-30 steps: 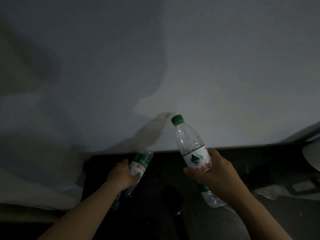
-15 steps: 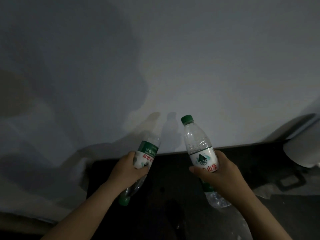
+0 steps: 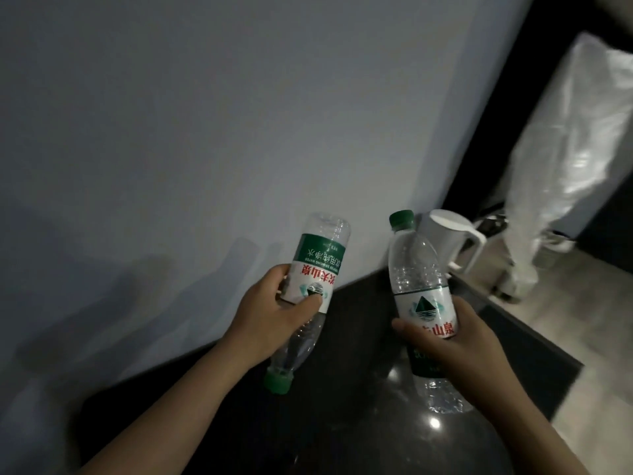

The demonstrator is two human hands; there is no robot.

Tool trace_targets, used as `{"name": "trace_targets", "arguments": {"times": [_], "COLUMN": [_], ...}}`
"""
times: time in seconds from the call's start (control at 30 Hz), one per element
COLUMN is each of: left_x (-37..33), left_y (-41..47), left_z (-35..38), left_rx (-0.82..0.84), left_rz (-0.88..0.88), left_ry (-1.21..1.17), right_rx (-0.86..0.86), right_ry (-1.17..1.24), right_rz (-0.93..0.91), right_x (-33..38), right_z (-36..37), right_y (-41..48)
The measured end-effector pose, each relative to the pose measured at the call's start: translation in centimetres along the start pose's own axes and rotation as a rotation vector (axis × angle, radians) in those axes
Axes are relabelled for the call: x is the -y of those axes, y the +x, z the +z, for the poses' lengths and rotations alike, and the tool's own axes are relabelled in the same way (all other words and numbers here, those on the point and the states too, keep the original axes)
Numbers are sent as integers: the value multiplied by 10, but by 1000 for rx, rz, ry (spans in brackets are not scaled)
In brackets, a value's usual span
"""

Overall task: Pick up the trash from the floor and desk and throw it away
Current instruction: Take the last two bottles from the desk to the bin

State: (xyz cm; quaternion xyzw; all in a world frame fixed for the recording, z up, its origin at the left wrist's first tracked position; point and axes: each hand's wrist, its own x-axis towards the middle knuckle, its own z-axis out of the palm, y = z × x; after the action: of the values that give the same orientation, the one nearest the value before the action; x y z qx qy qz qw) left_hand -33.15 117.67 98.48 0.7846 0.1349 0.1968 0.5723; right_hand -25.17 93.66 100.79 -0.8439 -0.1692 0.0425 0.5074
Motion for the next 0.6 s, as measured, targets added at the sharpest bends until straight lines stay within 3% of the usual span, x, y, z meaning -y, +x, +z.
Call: {"name": "trace_targets", "arguments": {"times": [0.27,0.6], "left_x": [-88,-183], "left_y": [-5,-14], "left_z": [114,301], "left_rx": [234,440], "left_rz": [152,229], "left_ry": [-219,-359], "right_rx": [-306,-550], "right_ry": [90,82], "right_rz": [37,60], "right_x": [-18,-76], "right_z": [-120,-289], "right_y": [-44,-72]}}
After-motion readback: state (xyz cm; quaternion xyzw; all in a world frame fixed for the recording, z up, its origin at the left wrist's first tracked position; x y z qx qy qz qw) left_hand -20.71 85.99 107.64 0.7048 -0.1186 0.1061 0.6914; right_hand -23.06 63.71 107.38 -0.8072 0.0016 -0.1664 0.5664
